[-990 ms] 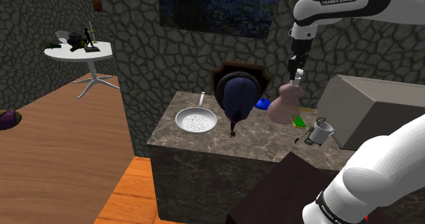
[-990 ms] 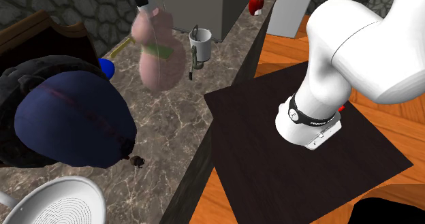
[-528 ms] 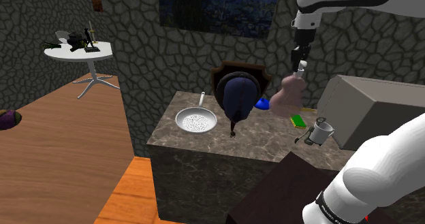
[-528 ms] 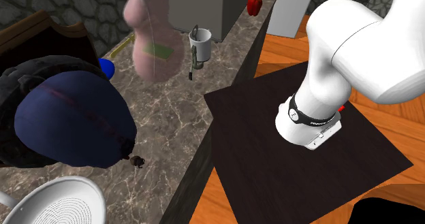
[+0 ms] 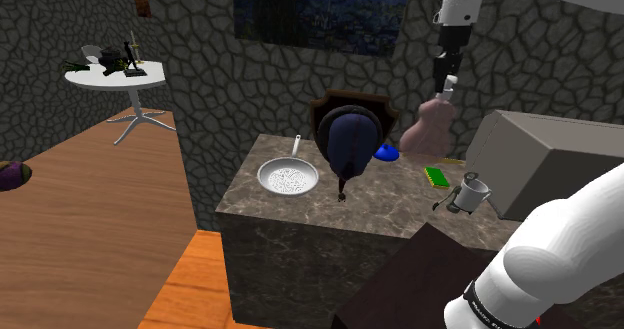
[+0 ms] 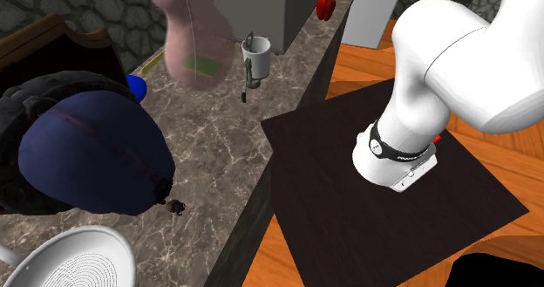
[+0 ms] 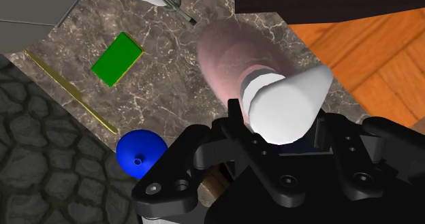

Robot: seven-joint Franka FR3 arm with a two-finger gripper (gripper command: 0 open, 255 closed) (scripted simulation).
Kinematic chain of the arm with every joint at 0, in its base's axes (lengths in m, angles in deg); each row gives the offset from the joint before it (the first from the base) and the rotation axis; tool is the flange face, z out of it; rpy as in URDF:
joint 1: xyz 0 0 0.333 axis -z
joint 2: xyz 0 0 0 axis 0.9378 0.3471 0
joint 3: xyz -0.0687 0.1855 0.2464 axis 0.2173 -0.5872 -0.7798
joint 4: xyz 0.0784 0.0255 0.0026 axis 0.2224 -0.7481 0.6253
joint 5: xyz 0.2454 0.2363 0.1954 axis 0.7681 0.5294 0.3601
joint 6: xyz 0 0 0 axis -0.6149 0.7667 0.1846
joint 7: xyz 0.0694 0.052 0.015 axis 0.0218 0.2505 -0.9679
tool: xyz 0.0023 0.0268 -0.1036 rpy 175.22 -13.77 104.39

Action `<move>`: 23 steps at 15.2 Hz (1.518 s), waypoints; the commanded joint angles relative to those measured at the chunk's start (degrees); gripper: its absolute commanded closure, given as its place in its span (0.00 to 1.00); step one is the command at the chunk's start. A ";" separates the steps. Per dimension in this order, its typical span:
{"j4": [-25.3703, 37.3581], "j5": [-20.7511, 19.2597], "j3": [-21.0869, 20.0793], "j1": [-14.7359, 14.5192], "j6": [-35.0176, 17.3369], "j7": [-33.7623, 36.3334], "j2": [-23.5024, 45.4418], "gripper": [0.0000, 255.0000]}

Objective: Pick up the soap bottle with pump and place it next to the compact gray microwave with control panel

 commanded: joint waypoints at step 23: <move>31.63 2.45 1.35 0.22 20.50 -5.08 11.27 1.00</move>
